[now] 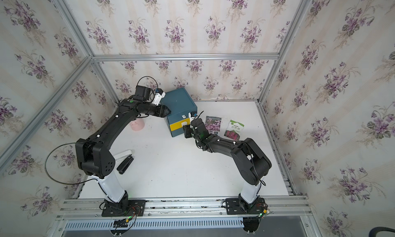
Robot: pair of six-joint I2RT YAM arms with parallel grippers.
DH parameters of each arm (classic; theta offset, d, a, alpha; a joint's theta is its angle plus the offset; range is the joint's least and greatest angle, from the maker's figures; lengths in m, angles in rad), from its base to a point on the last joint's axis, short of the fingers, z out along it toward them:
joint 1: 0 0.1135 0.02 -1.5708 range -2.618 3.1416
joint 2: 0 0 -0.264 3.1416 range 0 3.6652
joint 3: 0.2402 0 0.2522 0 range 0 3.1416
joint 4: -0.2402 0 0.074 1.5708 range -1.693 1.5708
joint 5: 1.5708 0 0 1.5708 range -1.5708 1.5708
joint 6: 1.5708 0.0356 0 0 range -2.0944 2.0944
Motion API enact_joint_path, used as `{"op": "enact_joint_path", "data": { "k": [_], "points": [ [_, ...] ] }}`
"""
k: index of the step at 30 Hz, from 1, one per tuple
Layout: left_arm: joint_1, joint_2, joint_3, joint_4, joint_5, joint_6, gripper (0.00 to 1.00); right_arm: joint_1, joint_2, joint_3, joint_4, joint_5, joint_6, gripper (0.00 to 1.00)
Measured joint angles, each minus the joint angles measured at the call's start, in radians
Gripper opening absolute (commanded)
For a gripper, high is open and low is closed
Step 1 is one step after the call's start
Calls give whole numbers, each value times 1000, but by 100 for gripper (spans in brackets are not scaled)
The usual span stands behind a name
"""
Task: Take the seed bags out of the drawer
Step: Close the drawer in the storage box, then open the drawer in the storage box.
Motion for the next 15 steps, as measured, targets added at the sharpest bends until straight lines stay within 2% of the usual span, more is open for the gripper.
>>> {"op": "enact_joint_path", "data": {
  "k": [4, 8, 15],
  "points": [
    [0, 0, 1, -1, 0, 0, 68, -21, -18, -48, -17, -34, 69, 48],
    [0, 3, 6, -6, 0, 0, 68, -66, 14, -68, -21, -118, 151, 52],
    [1, 5, 8, -9, 10, 0, 68, -102, 110, -10, -21, -249, 258, 55]
  ]
}}
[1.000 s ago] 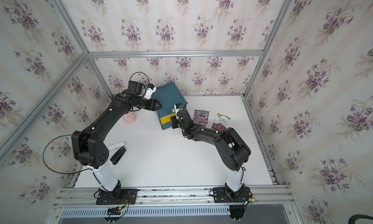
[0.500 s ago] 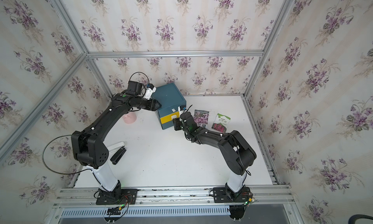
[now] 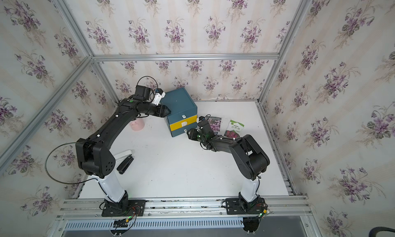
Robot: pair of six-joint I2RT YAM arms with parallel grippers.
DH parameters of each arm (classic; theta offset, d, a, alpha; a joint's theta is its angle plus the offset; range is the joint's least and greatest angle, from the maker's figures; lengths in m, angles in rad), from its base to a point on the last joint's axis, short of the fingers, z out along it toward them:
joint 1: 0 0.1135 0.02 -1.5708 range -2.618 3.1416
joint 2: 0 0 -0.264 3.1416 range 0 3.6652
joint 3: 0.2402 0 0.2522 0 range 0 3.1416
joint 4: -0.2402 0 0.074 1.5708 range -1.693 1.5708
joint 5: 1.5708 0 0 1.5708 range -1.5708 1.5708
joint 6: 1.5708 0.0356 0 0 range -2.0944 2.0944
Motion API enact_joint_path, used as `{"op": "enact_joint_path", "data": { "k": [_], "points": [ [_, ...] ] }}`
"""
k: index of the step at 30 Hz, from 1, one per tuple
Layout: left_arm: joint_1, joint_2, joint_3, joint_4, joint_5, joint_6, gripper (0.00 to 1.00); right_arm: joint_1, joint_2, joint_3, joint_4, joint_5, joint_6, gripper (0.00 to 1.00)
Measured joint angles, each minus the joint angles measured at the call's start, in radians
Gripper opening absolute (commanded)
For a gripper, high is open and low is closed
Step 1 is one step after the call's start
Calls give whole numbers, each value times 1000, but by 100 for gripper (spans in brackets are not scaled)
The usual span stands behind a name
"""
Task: Take the seed bags out of the drawer
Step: Open the drawer in the storage box.
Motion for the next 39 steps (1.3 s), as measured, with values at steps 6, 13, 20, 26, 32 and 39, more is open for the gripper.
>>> {"op": "enact_joint_path", "data": {
  "k": [6, 13, 20, 26, 32, 39],
  "points": [
    [0, -2, -2, -2, 0, 3, 68, -8, 75, 54, -1, -72, 54, 54],
    [0, -5, -5, -2, 1, 4, 68, -15, 111, 65, 13, -95, 111, 51],
    [2, -4, -5, -1, 6, 10, 68, -25, 146, 73, 69, -98, 168, 49],
    [4, -3, -5, -2, 10, 11, 68, -26, 171, 82, 107, -97, 200, 46],
    [5, -2, -5, -1, 14, 14, 68, -27, 179, 79, 140, -92, 220, 42],
    [6, -1, -5, -2, 19, 15, 68, -30, 187, 70, 191, -82, 232, 37]
  ]
}}
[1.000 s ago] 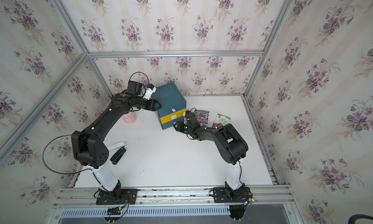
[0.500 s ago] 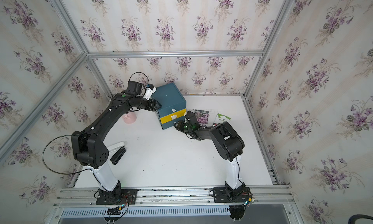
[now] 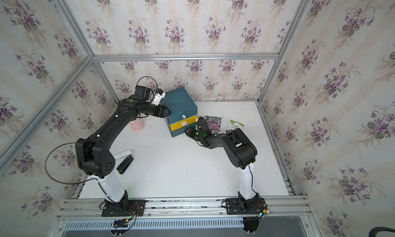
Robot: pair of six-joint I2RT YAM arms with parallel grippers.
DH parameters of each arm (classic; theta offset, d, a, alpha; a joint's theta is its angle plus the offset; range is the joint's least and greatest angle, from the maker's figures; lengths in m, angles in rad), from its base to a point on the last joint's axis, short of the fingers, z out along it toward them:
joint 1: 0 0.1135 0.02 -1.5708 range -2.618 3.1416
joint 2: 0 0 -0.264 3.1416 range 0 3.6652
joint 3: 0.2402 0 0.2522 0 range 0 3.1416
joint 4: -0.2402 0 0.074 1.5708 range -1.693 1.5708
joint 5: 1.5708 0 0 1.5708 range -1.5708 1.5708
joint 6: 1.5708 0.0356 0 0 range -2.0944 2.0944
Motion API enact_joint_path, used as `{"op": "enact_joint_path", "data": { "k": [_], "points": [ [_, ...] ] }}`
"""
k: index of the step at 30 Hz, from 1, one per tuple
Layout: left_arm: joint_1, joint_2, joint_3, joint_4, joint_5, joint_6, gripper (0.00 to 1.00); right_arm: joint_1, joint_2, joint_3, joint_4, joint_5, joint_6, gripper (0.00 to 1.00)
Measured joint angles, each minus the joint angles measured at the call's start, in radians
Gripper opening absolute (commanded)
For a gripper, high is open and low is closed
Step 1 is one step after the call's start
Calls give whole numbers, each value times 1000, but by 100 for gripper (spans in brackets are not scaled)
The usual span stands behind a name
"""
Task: Take the seed bags out of the drawer
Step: Open the drawer in the storage box.
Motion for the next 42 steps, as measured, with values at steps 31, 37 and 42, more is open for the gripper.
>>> {"op": "enact_joint_path", "data": {
  "k": [31, 37, 42],
  "points": [
    [5, -5, 1, -12, 6, 2, 68, 4, 15, -12, 71, 10, 42, 0],
    [10, -19, -6, -29, -7, 3, 68, 19, -19, -60, 79, 6, 46, 0],
    [12, -27, -13, -36, -8, 3, 68, 25, -40, -102, 83, -2, 50, 0]
  ]
}}
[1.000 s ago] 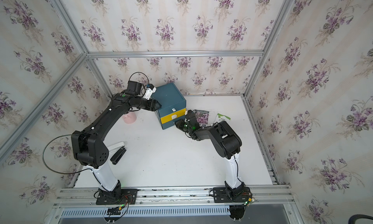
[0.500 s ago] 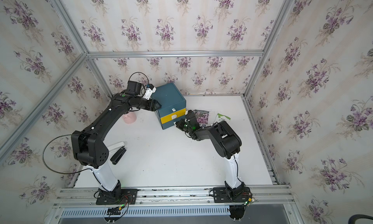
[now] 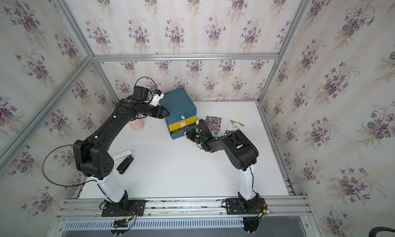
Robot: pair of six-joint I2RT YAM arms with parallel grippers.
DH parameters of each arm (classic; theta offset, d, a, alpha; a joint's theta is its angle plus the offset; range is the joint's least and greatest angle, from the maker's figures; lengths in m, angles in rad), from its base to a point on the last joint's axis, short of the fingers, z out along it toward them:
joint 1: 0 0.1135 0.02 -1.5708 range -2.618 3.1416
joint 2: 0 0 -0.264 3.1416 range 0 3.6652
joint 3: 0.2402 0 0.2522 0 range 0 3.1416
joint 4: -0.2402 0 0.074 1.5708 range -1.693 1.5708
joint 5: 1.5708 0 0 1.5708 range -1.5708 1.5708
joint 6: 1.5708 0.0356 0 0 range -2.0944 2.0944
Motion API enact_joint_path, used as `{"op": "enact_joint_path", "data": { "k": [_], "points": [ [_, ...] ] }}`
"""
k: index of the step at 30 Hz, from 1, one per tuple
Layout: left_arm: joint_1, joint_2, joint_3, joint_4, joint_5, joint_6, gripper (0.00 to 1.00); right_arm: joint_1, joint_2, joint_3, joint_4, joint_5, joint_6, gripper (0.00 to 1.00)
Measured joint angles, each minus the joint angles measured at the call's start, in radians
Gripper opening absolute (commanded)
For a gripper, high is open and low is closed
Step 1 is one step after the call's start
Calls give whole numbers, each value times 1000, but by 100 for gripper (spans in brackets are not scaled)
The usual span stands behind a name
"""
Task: Take the seed bags out of the drawer
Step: Open the drawer in the storage box.
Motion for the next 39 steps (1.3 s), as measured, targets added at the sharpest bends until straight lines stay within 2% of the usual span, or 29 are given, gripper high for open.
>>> {"op": "enact_joint_path", "data": {
  "k": [15, 39],
  "points": [
    [0, -26, -22, -10, -16, 0, 68, 44, -103, -134, 4, -10, 4, 0],
    [0, -18, -15, -12, -5, -1, 68, 127, -379, -356, -207, -21, -22, 0]
  ]
}}
